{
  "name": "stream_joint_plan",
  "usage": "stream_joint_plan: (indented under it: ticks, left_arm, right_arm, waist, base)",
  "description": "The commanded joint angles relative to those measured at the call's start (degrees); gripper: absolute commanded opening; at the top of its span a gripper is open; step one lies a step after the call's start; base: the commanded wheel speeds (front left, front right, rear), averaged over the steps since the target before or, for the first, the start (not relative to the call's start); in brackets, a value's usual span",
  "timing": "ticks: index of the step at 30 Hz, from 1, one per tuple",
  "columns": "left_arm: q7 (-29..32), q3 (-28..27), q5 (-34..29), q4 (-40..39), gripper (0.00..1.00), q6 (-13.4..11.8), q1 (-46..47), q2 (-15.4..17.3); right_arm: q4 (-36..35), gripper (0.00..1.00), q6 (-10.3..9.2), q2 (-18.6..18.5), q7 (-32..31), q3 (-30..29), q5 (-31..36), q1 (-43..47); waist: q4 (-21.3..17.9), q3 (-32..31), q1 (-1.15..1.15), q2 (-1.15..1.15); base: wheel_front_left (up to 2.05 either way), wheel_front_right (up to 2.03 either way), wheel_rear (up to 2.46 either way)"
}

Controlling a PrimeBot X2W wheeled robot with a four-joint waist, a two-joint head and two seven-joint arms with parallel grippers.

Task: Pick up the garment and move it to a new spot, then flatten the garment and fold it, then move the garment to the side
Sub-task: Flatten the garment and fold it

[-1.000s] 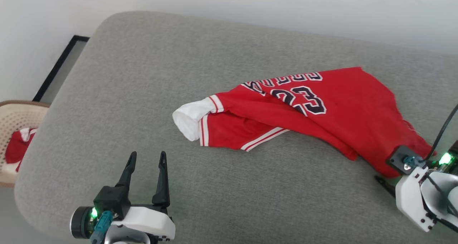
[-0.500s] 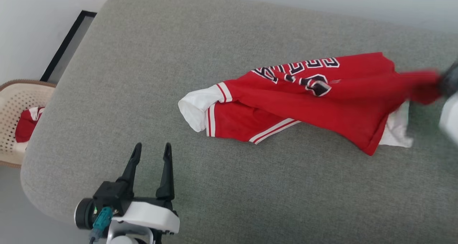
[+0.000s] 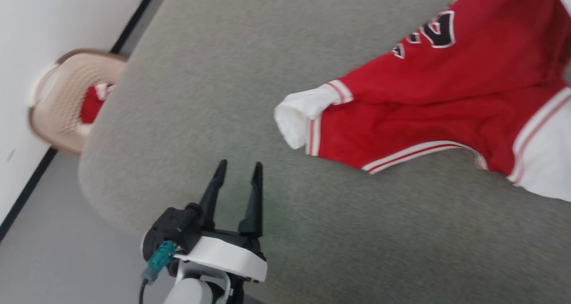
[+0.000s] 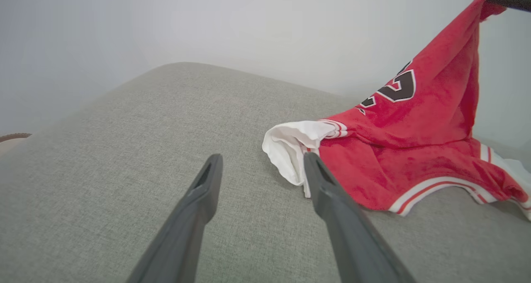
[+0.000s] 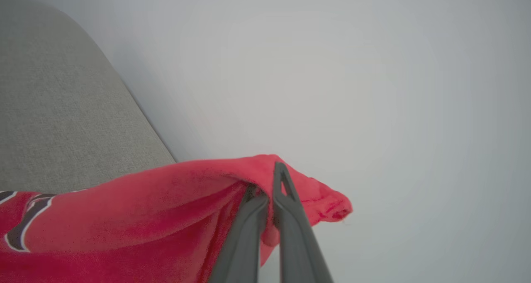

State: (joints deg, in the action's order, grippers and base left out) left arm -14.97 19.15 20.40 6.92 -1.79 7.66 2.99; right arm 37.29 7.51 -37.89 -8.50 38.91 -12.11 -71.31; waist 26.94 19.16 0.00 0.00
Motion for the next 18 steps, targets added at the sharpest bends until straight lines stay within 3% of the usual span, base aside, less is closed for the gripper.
stream_joint_plan:
  ticks: [1,9,10,11,12,18]
  left_arm:
    - [-0.31,1.25,1.06,-0.24,1.0,-0.57,0.61,-0.09]
    - [-0.31,2.33,3.08,-2.32,1.0,-2.79,-0.23,-0.1]
    - [-0.31,2.37,3.22,-2.57,1.0,-2.88,-0.19,-0.08]
    - [-0.31,2.39,3.21,-2.7,1.0,-3.1,-0.11,-0.09]
    - [-0.31,2.39,3.19,-2.74,1.0,-3.18,-0.02,-0.08]
    - [-0.31,2.4,1.22,-0.99,1.0,-1.64,1.59,-0.06]
  right_arm:
    - [4.19,0.0,-0.05,1.21,0.89,0.97,0.87,-2.14]
    - [19.4,0.01,-0.05,7.16,2.31,5.29,2.46,-7.79]
    - [21.04,0.28,-0.04,7.92,2.71,5.62,2.18,-8.22]
    - [22.48,0.81,-0.04,8.55,3.26,5.91,1.68,-8.22]
    - [23.82,1.0,-0.04,8.98,3.97,6.14,1.25,-8.16]
    - [26.99,1.0,-0.04,8.89,9.66,7.54,-5.27,-5.79]
  waist:
    - [4.5,2.66,0.0,0.0]
    - [6.12,5.81,0.0,0.0]
    - [6.18,6.03,0.0,0.0]
    - [6.21,6.12,0.0,0.0]
    - [6.21,6.09,0.0,0.0]
    - [5.32,3.01,0.0,0.0]
  base:
    - [0.0,0.0,0.0]
    - [0.0,0.0,0.0]
    - [0.0,0.0,0.0]
    - [0.0,0.0,0.0]
    - [0.0,0.0,0.0]
    - [0.0,0.0,0.0]
